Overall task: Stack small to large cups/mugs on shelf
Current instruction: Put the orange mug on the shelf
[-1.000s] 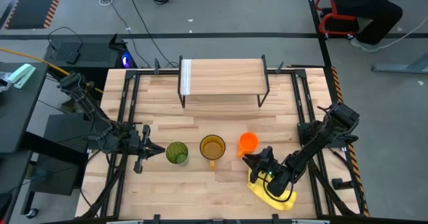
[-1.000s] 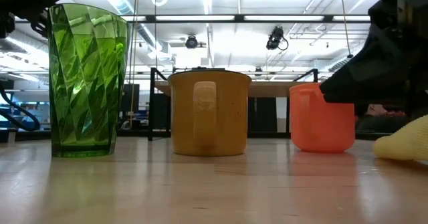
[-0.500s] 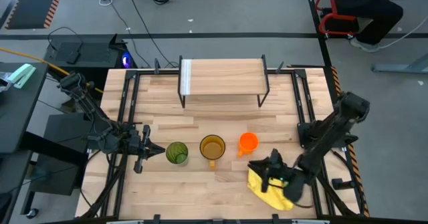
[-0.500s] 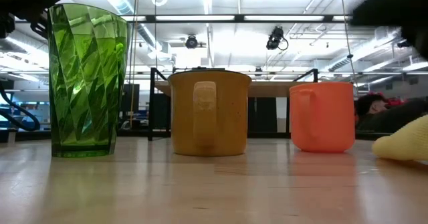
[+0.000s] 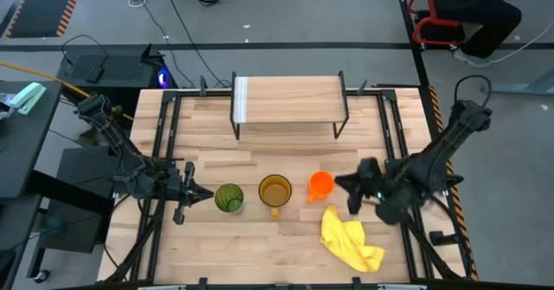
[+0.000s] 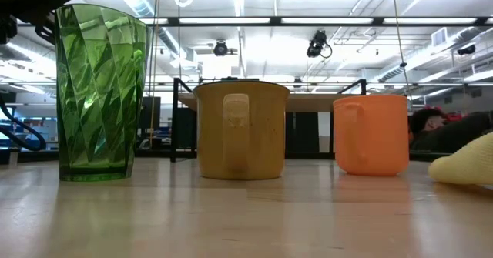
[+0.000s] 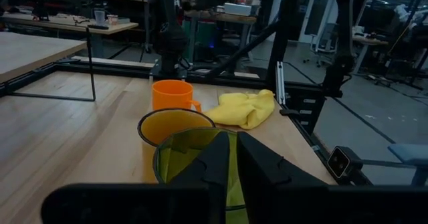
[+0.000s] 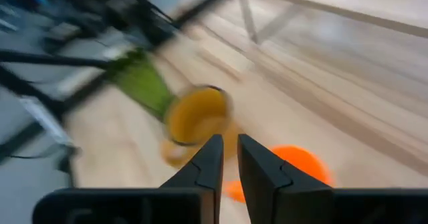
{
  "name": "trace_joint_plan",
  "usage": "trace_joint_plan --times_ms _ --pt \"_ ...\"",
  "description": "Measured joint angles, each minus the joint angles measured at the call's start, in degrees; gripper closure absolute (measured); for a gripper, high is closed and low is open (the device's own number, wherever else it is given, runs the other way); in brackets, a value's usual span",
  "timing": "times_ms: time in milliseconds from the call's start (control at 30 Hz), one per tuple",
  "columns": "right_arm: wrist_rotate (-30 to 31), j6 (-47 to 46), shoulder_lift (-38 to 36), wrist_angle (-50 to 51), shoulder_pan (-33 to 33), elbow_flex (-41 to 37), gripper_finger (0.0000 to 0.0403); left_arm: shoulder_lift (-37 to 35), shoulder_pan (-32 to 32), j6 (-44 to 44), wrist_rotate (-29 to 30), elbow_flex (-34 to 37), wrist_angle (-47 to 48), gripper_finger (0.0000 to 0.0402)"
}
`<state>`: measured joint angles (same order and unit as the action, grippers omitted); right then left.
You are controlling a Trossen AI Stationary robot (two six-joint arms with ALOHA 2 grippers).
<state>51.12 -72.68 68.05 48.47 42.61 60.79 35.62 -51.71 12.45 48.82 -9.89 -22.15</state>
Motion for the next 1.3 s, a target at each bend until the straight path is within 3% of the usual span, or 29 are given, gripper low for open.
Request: trace_joint_plan --times_ms 167,267,400,900,1300 --pt "-16.3 -2.6 1.4 14.6 -9.3 6.9 0.0351 0.0 0.0 0.0 0.0 0.0 0.0 0.0369" --pt "-25.2 -1.3 2.2 15.7 -13.9 7.6 0.0351 0.0 0.0 0.0 0.0 0.0 0.0 0.0371" --pt "-31.5 0.1 4.4 15.5 -17.2 6.1 0.0351 0.0 0.0 0.0 0.0 0.0 0.0 0.0368" --pt "-37.0 10.7 14.1 11.7 -26.2 0.7 0.0287 0.0 0.0 0.4 0.0 0.0 0.0 0.0374" --pt "-37.5 14.4 17.8 8.8 -29.0 0.7 0.0284 0.0 0.0 0.9 0.0 0.0 0.2 0.0369"
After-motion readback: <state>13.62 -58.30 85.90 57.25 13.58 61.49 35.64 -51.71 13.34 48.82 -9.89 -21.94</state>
